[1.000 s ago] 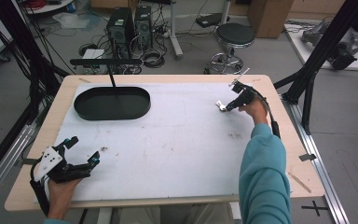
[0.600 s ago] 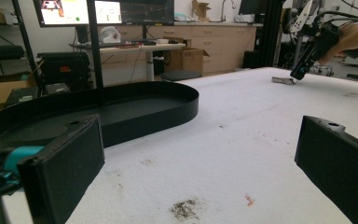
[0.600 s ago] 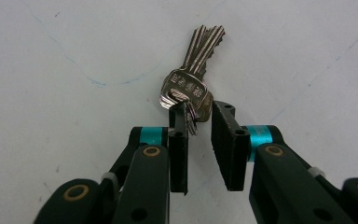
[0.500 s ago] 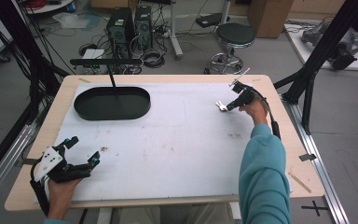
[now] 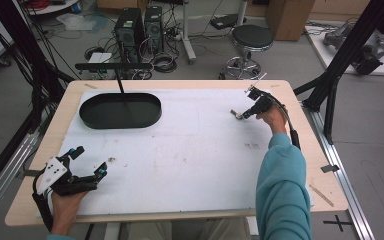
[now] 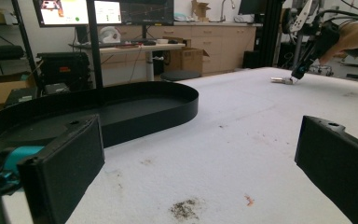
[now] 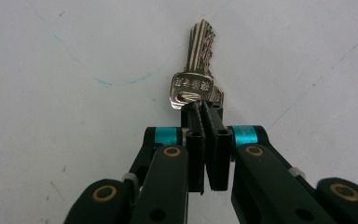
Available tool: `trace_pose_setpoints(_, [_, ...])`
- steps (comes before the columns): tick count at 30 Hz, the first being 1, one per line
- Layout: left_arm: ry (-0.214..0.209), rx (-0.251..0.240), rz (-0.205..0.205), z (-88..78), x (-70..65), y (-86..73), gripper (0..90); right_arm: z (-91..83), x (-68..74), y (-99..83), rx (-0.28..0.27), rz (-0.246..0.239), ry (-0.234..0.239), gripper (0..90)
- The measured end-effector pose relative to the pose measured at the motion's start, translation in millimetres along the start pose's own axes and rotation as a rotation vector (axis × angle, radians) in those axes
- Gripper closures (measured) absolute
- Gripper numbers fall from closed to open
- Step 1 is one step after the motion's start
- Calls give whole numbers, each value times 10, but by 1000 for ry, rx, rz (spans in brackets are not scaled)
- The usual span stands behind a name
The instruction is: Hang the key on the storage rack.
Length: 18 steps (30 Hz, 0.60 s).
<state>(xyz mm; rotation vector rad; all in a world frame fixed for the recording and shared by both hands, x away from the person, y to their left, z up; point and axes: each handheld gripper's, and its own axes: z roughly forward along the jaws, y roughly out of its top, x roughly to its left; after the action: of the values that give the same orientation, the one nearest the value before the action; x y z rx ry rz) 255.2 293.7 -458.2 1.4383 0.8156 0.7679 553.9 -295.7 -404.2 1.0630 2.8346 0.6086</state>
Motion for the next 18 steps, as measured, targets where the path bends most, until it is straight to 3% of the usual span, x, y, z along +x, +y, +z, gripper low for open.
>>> trace_pose_setpoints(2, [1,1,3,-2,2,0,18,-6,10,11,7,25,-15,885])
trace_pose_setpoints(12, [-2,0,-7,-1,6,0,18,-102,78,31,-26,12,-22,888])
trace_pose_setpoints(13, [-2,0,-7,-1,6,1,18,-158,107,45,-46,-11,-25,888])
trace_pose_setpoints(17, [0,1,-18,1,18,3,18,-253,182,70,-95,-26,-21,889])
trace_pose_setpoints(18, [-2,4,-24,0,25,4,17,-330,249,96,-150,-46,-4,889])
